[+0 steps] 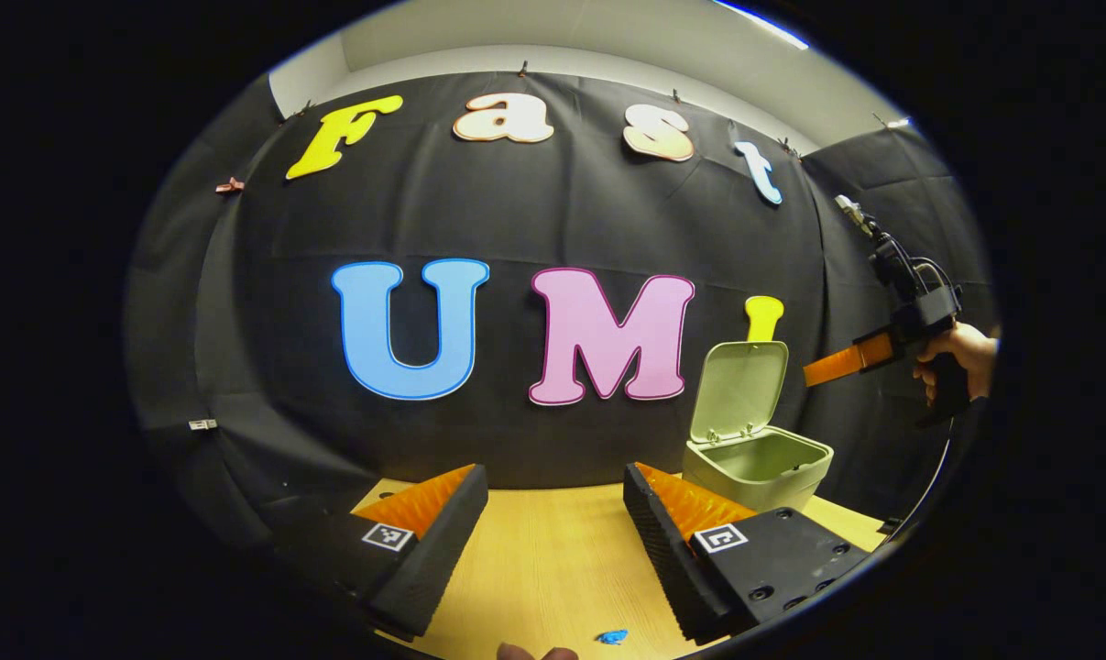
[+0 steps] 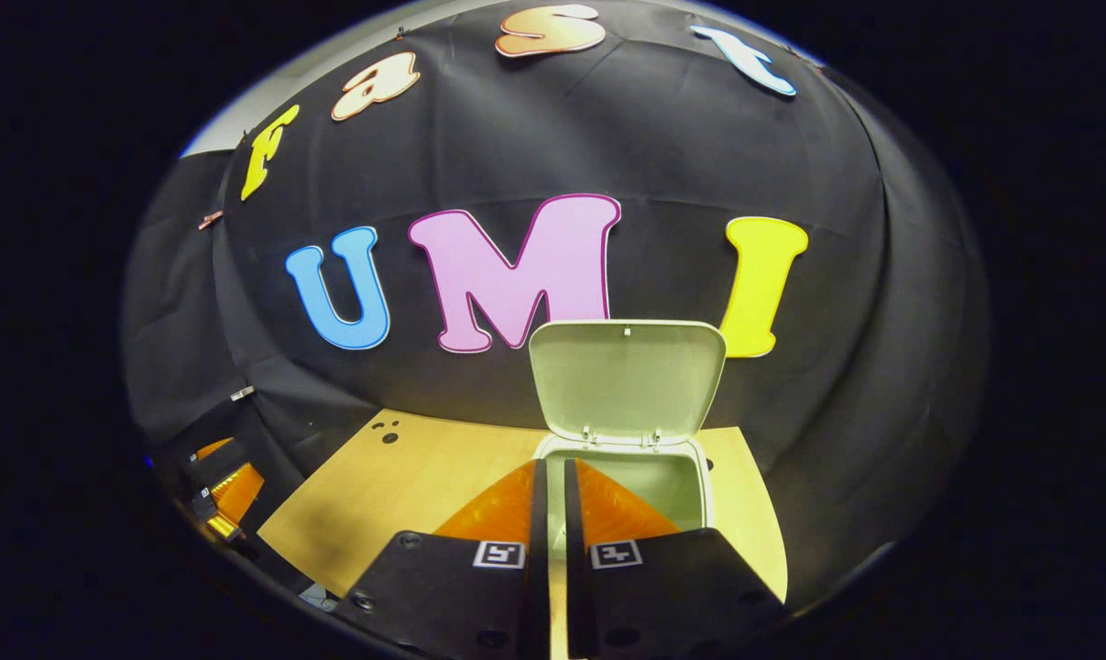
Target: Press the lid of the desktop garbage bin to open it, pick up the crumpled paper on the desktop and throw it into the bin, then pick up the pop can on the desktop and drop it into the bin, and finally close the garbage bin lid.
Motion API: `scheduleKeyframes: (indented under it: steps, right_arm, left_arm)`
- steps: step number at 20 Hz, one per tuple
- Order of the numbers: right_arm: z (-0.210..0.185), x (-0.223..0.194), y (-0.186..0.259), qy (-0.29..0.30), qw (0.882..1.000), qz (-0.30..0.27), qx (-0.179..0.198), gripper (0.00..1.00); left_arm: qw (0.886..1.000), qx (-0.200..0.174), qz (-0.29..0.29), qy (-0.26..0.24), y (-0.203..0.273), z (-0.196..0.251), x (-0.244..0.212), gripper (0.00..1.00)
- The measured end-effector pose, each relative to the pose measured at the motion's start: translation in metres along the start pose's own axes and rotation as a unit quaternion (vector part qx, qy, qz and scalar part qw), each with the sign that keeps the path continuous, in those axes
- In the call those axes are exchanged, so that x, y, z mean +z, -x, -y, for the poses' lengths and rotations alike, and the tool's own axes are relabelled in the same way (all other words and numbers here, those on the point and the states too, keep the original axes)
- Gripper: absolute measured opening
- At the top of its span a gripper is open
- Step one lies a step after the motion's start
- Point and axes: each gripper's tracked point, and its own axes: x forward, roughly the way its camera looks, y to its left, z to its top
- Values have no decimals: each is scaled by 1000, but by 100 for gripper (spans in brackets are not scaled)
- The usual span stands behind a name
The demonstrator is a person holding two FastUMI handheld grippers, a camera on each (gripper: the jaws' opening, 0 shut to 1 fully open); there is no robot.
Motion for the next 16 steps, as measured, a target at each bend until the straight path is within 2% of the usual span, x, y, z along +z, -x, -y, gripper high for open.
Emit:
scheduleKeyframes:
  steps: [3, 4, 5, 6, 7, 8, 9, 11, 13, 14, 16]
  right_arm:
    - [-11, -12, 10, 16, 1000, 10, 14, 29]
    - [-18, -15, 15, 21, 999, 18, 24, 31]
    - [-21, -17, 17, 26, 999, 24, 32, 39]
    - [-24, -21, 21, 32, 998, 28, 37, 41]
    - [-25, -23, 23, 37, 998, 31, 40, 47]
    - [-26, -27, 25, 40, 998, 32, 44, 48]
    - [-26, -30, 28, 40, 998, 32, 46, 57]
    - [-25, -41, 33, 35, 997, 37, 52, 67]
    - [-24, -52, 33, 17, 998, 30, 57, 71]
    - [-20, -57, 32, 11, 998, 26, 56, 76]
    - [-7, -71, 31, 1, 999, 13, 49, 77]
  left_arm:
    - [1000, -6, -11, -2, 1, 5, -14, 95]
    - [1000, -10, -17, -4, 2, 9, -21, 96]
    - [1000, -17, -21, -6, 2, 12, -28, 95]
    - [999, -26, -27, -6, 2, 17, -34, 96]
    - [999, -36, -32, -7, 2, 21, -43, 96]
    - [998, -45, -39, -8, 2, 26, -52, 96]
    - [997, -54, -48, -9, 2, 29, -62, 96]
    - [994, -74, -82, -5, 1, 41, -103, 96]
    - [991, -76, -111, -9, -1, 47, -133, 96]
    - [989, -75, -126, -12, -3, 50, -148, 96]
    - [984, -80, -155, -18, -4, 60, -181, 96]
